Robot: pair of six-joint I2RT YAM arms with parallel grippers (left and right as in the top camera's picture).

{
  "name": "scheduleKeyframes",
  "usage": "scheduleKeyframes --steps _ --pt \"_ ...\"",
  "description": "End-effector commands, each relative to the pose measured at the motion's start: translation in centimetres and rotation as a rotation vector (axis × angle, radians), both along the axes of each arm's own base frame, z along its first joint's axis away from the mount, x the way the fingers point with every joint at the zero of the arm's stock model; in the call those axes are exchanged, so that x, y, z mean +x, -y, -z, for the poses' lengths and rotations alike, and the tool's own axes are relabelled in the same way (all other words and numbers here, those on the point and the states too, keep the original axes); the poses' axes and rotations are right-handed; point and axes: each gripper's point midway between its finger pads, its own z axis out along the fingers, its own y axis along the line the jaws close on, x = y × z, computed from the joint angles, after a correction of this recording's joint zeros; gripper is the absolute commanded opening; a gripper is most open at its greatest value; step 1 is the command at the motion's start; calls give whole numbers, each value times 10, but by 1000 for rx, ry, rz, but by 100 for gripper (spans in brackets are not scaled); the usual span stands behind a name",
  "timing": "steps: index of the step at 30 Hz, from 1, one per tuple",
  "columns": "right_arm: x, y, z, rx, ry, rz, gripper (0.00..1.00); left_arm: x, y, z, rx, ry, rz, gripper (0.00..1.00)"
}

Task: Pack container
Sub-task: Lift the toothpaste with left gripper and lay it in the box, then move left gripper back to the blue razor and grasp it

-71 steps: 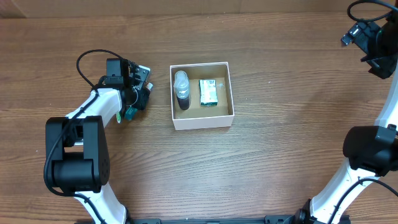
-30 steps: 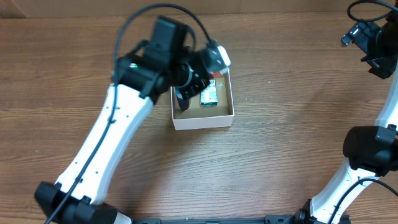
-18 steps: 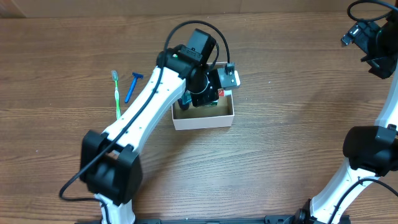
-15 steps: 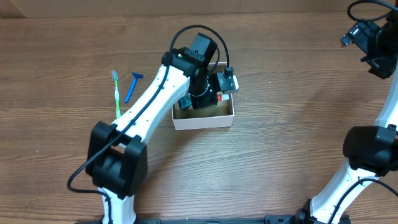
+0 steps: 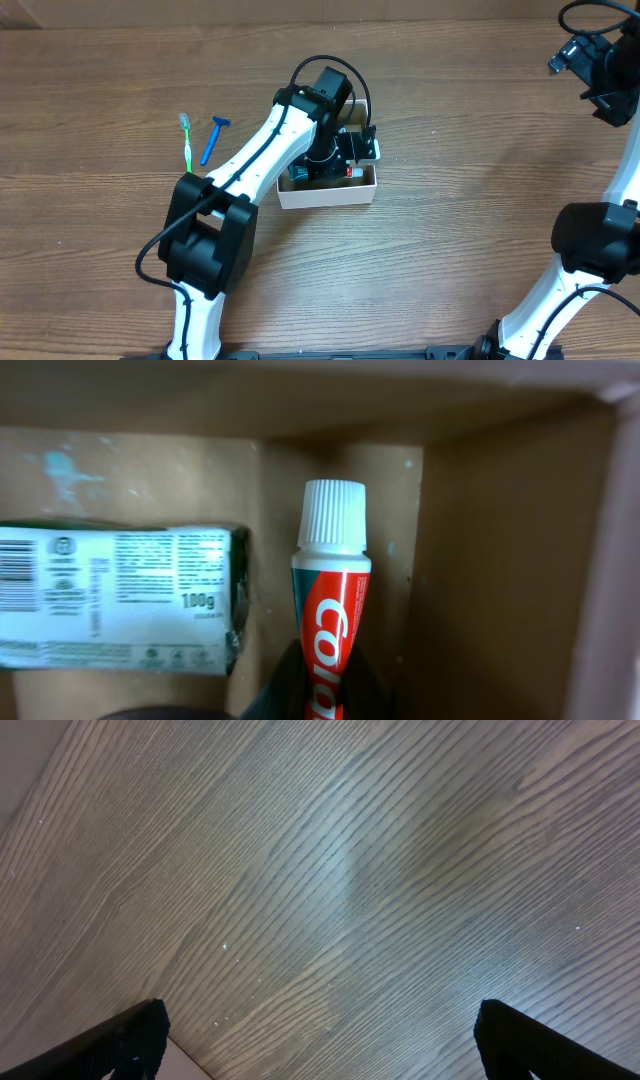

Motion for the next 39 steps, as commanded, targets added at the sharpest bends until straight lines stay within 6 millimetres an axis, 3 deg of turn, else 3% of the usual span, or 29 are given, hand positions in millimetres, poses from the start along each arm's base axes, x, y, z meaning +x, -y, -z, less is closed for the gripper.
scheduleKeyframes --steps 1,3,4,6,7,15,24,28,30,35,37,39 --pt "-2 0 -16 -17 42 -3 100 3 -4 14 42 6 42 4" --pt "-2 0 -16 -17 42 -3 100 5 -3 14 38 10 41 5" --pt "-2 0 -16 -17 42 -3 100 6 -2 14 35 15 41 13" --pt "-2 0 -16 -17 42 -3 100 7 -1 14 32 21 41 40" --pt "-2 0 -16 -17 42 -3 100 7 0 14 31 22 37 45" --pt "-2 0 -16 -17 42 -3 100 8 13 5 76 88 74 50" --pt "-2 0 -16 -17 42 -3 100 54 34 -92 25 356 9 50" --pt "-2 0 -16 -17 42 -3 100 75 32 -167 -57 472 -231 61" --pt "-2 0 -16 -17 42 -3 100 85 12 -213 -85 563 -476 68" --pt "-2 0 -16 -17 42 -3 100 75 -47 -279 -158 607 -816 71" --pt "-2 0 -16 -17 42 -3 100 75 -94 -289 -188 567 -1025 73" --pt "-2 0 -16 -17 42 -3 100 75 -132 -279 -188 474 -1166 78"
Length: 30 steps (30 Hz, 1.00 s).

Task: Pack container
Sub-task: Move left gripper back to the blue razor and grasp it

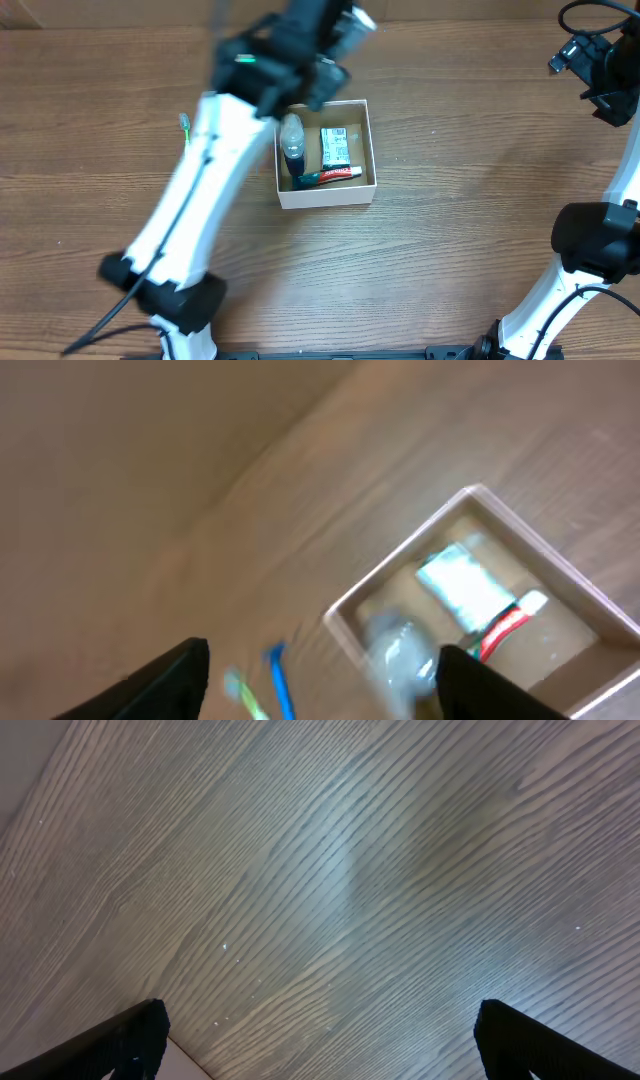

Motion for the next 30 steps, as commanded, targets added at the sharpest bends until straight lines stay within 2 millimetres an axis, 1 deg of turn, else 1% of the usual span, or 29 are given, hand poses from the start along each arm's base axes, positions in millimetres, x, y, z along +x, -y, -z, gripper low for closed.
scheduleKeyframes --steps 1,3,5,6,7,9,10,13,15,16,18,19,22,26,30 --pt "-2 0 -16 -17 42 -3 100 6 -82 1 -196 -84 -347 78" --pt "-2 0 -16 -17 42 -3 100 4 -115 25 -258 -203 -430 73" --pt "-2 0 -16 -17 42 -3 100 3 -143 49 -292 -293 -505 69" --pt "-2 0 -16 -17 42 -3 100 3 -154 61 -301 -329 -541 68" --pt "-2 0 -16 -17 42 -3 100 2 -167 78 -304 -376 -582 68" --pt "-2 0 -16 -17 42 -3 100 1 -178 100 -296 -431 -617 68" --pt "-2 0 -16 -17 42 -3 100 1 -182 117 -287 -469 -630 69" --pt "-2 0 -16 -17 42 -3 100 2 -182 156 -255 -545 -643 71" --pt "-2 0 -16 -17 42 -3 100 4 -182 175 -245 -578 -646 82" --pt "-2 0 -16 -17 42 -3 100 4 -181 186 -238 -597 -647 85" --pt "-2 0 -16 -17 42 -3 100 4 -181 200 -209 -629 -611 85" --pt "-2 0 -16 -17 42 -3 100 3 -182 211 -188 -654 -584 84" --pt "-2 0 -16 -17 42 -3 100 4 -182 236 -153 -703 -537 82" --pt "-2 0 -16 -17 42 -3 100 8 -181 268 -135 -753 -524 80" --pt "-2 0 -16 -17 42 -3 100 4 -181 300 -118 -822 -525 79"
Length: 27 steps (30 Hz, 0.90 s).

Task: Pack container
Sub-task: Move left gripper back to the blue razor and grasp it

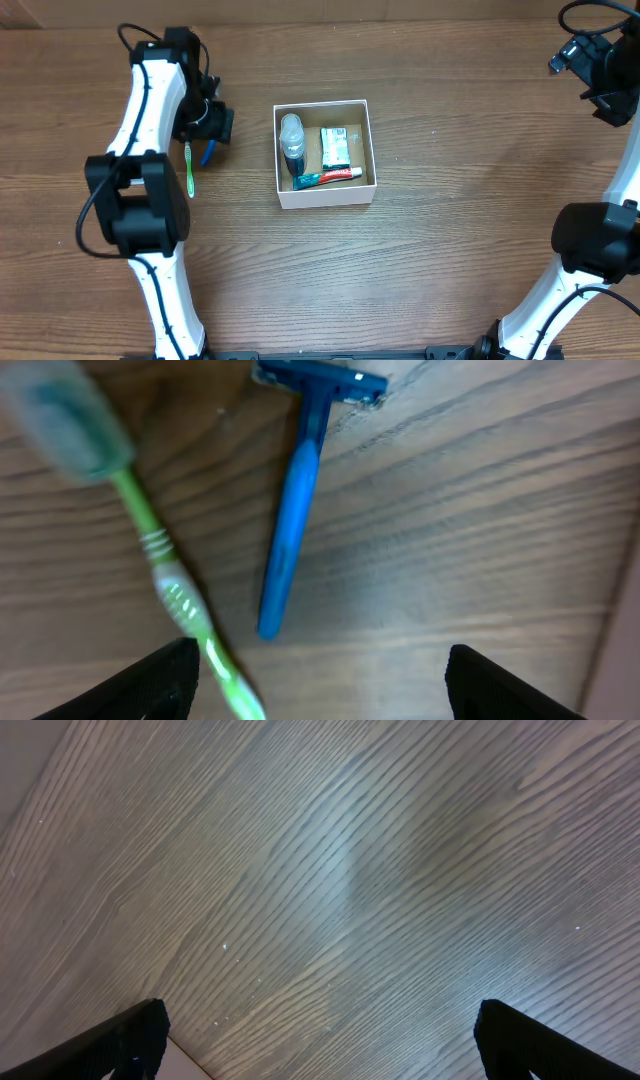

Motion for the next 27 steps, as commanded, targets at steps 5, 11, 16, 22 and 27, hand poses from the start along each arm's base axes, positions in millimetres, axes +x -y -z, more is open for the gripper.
scheduleKeyframes --steps 5,11,16,22,27 --pt "-2 0 -16 -17 42 -4 100 -7 5 44 -22 -89 42 73" --pt "-2 0 -16 -17 42 -4 100 -1 6 52 -21 -67 45 48" --pt "-2 0 -16 -17 42 -4 100 0 7 55 -21 -61 46 18" --pt "-2 0 -16 -17 42 -4 100 0 7 55 -21 -61 46 8" --pt "-2 0 -16 -17 42 -4 100 -2 6 53 -17 -71 41 4"
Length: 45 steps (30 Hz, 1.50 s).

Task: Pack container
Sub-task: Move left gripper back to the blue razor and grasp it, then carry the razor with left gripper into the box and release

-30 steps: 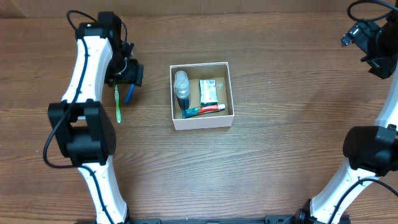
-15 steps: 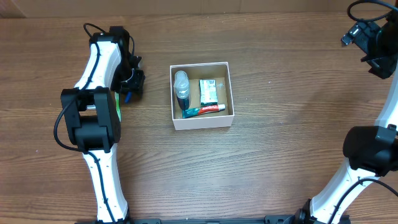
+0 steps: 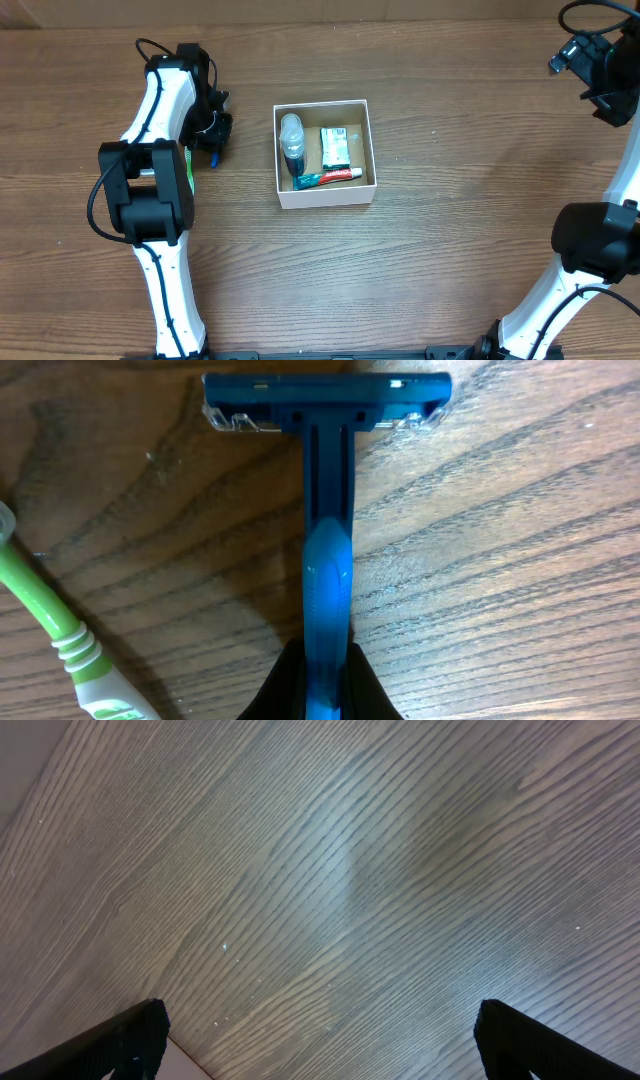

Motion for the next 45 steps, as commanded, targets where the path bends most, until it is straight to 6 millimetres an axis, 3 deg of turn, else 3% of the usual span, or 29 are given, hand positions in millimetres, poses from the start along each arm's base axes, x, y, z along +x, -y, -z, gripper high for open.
scheduleKeyframes --steps 1,4,7,11,14,16,17,20,22,26,30,34,38,43,45 --pt "-2 0 -16 -17 41 -3 100 -6 5 2 -11 -25 10 4" --pt "-2 0 -16 -17 41 -3 100 -3 5 -13 -11 -11 10 4" --pt "-2 0 -16 -17 41 -3 100 8 5 -52 -14 53 -4 4" --pt "-2 0 -16 -17 41 -3 100 32 12 -139 -49 258 -29 4" --pt "-2 0 -16 -17 41 -3 100 37 22 -204 -106 419 -24 4" --pt "-2 0 -16 -17 41 -3 100 30 42 -258 -176 547 23 4" --pt "-2 0 -16 -17 41 -3 100 24 53 -274 -204 581 63 4" --pt "-2 0 -16 -17 41 -3 100 -4 100 -313 -300 652 275 4" --pt "-2 0 -16 -17 41 -3 100 -31 139 -325 -356 663 483 4" --pt "-2 0 -16 -17 41 -3 100 -75 198 -315 -370 604 842 4" --pt "-2 0 -16 -17 41 -3 100 -98 229 -281 -312 524 1085 6" --pt "-2 0 -16 -17 41 -3 100 -102 234 -233 -228 416 1214 4" --pt "-2 0 -16 -17 41 -3 100 -96 228 -167 -167 291 1259 4" --pt "-2 0 -16 -17 41 -3 100 -90 222 -112 -128 192 1266 4" --pt "-2 0 -16 -17 41 -3 100 -88 223 -101 -132 173 1277 4"
